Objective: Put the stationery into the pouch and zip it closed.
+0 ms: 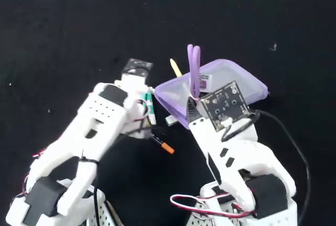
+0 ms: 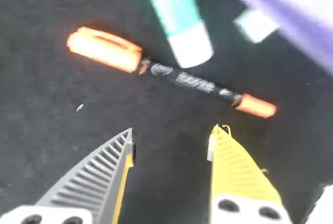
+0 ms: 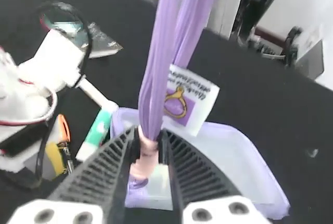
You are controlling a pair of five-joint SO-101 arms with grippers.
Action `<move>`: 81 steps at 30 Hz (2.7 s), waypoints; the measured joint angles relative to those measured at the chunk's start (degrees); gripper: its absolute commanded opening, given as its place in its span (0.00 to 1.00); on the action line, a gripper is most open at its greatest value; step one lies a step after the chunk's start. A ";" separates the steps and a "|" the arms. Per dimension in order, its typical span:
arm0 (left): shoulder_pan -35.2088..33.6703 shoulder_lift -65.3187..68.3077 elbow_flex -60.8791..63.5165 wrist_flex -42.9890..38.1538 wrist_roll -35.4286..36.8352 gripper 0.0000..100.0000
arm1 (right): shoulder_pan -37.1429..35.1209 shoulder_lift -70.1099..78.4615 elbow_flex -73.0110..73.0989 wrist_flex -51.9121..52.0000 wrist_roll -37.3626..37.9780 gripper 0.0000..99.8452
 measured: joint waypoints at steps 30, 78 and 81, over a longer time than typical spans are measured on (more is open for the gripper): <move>-17.41 0.09 15.74 -42.73 7.21 0.23 | 8.18 1.41 1.93 -1.23 7.12 0.01; -15.47 0.09 15.74 -42.73 7.21 0.23 | -3.52 74.20 -76.84 -0.35 -14.95 0.01; -13.36 -2.29 15.74 -42.73 7.21 0.23 | -3.69 74.20 -76.84 0.18 -14.95 0.01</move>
